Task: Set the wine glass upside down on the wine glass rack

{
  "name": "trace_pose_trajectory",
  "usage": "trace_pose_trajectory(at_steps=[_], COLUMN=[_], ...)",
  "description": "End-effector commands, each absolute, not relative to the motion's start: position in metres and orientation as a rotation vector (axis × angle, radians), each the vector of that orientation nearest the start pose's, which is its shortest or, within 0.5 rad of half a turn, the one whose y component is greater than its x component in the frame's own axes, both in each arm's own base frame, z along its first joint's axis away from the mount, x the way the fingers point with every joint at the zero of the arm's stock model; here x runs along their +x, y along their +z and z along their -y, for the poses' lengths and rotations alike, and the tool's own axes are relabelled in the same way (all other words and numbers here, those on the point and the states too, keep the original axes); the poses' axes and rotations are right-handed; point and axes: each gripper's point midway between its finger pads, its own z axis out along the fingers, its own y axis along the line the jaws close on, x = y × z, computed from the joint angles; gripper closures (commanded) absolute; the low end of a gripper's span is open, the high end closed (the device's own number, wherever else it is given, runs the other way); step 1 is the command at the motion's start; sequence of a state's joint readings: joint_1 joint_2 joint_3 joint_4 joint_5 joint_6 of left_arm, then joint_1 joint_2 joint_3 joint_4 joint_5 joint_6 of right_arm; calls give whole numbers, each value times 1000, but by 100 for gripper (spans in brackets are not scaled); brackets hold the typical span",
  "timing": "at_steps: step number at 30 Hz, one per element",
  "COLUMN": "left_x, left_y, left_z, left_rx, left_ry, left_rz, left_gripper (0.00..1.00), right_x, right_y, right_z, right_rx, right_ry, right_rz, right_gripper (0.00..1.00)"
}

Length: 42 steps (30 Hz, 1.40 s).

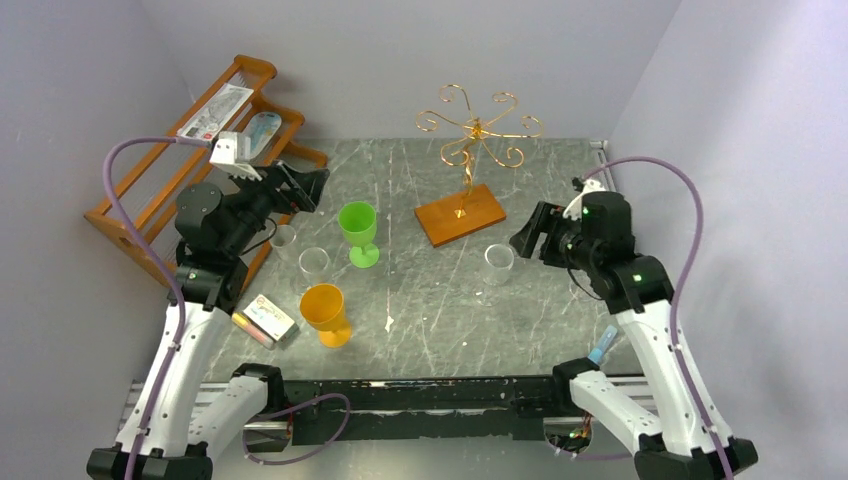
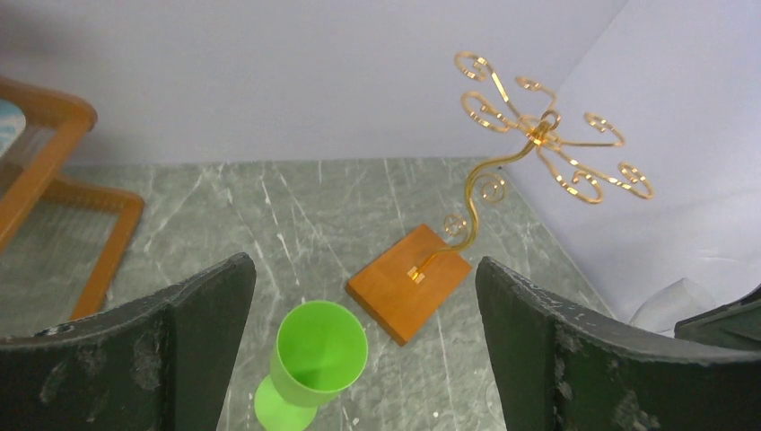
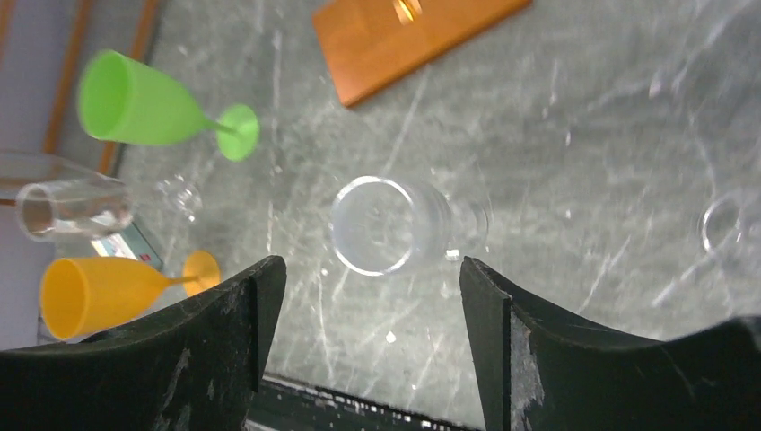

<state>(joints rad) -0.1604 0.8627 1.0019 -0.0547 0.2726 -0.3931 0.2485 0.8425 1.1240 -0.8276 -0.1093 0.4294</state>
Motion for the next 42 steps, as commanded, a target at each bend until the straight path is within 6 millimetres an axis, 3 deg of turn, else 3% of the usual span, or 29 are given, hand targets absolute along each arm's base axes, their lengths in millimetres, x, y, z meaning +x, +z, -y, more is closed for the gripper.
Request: trace_pose_trajectory(at_steps=[1,8,16,22,26,34,38,42], left_x=[316,326,331,327,325,326,329,330], left_y=[371,347,350,345,344,342,340,326], left_z=[112,107,81,80,87,95,102,117], left_rx=[22,-32,-143,-108,-69,-63,-199,-313], left_ry=[-639,-615,-486,-457,-479,-533,-653,-820], left_rz=[-1551,-1594,-1584,-1624,-1636,-1662,-1674,-1710], left_gripper=[3,4,3,3,3,3,3,3], right_x=[231,239,241,244,242,240,242,244], right_y=[237,195,175,168,161,177,189,218], right_z=[-98,-93,-109,-103,-110,-110,-120,-148], right_rx=[220,292,239,246,208,217,197,140], right_ry=[518,390,251,25,-13,-19,102,376], right_rz=[-2296,-2414,-2472,-2465,-2484,-2431,-2373,-2233], right_gripper=[26,37,41,55,72,100,100,100])
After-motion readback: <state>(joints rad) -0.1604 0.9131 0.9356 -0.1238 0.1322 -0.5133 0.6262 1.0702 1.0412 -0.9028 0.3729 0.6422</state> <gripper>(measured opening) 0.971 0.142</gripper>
